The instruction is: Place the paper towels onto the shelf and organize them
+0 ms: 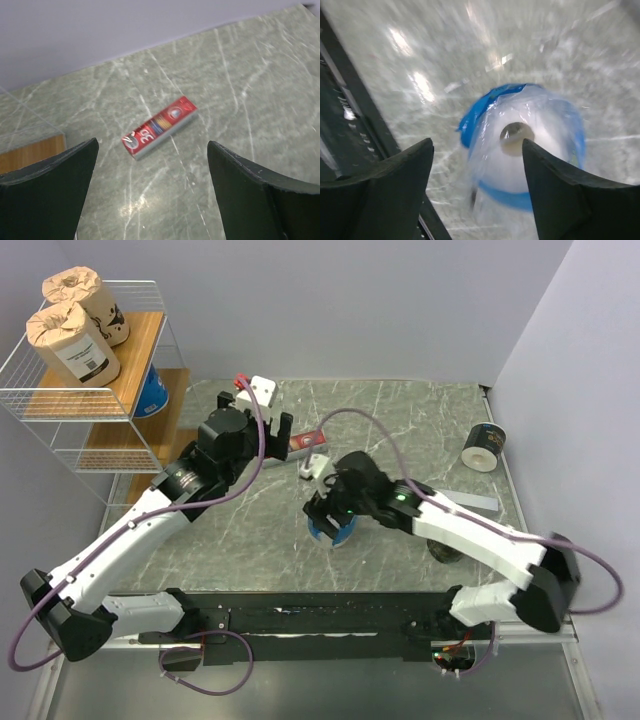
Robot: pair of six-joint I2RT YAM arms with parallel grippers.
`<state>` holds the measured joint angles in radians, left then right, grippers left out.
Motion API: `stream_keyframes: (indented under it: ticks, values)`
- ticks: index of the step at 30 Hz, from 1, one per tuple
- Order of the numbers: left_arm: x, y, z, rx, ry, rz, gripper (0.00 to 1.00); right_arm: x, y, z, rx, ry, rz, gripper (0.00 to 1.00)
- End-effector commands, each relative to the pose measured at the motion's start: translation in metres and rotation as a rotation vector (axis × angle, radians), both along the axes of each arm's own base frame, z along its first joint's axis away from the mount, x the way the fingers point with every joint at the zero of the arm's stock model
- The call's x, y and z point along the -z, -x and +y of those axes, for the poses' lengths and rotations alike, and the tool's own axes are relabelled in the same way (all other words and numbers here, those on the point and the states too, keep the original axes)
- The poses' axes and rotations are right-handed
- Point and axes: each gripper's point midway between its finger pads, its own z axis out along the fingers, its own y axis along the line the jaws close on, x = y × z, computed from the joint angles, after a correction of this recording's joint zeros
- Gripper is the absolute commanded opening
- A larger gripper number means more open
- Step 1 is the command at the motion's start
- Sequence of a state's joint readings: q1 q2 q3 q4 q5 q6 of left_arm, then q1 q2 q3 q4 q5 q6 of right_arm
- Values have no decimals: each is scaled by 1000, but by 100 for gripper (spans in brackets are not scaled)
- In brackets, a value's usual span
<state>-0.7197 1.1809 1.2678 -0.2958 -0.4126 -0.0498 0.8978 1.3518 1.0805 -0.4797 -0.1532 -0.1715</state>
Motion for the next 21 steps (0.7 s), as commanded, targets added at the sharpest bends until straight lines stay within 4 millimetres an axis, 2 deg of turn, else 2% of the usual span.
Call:
stream_keyframes:
  ticks: [1,5,6,7,8,9,10,11,12,13,15,17,21]
  values:
    - [-14,29,-18,169,66,43,96,-97,5,2,2,-270,-134,80]
    - [11,51,-31,262,128,143,97,-127,3,-25,154,-385,-146,80]
    - [32,56,-33,272,141,194,96,-129,-5,-35,243,-404,-151,80]
    - [41,65,-41,325,160,223,96,-122,-8,-42,282,-416,-142,80]
    - [42,70,-43,346,189,218,96,-128,-10,-54,328,-457,-147,80]
    - [66,75,-45,347,200,273,96,-125,-14,-63,372,-469,-152,80]
    - [75,80,-49,373,218,301,97,-116,-17,-70,409,-473,-144,80]
    - [81,82,-54,389,236,313,98,-120,-21,-85,463,-504,-153,80]
    - [102,87,-56,387,249,372,98,-120,-22,-92,486,-518,-159,80]
    - [113,90,-58,391,257,403,99,-114,-22,-97,499,-521,-155,80]
    - [140,99,-64,399,279,473,97,-126,-20,-109,522,-571,-191,80]
    - [153,103,-65,392,299,495,94,-131,-16,-116,525,-586,-219,80]
    - [184,104,-67,352,346,532,89,-130,-13,-120,524,-581,-227,80]
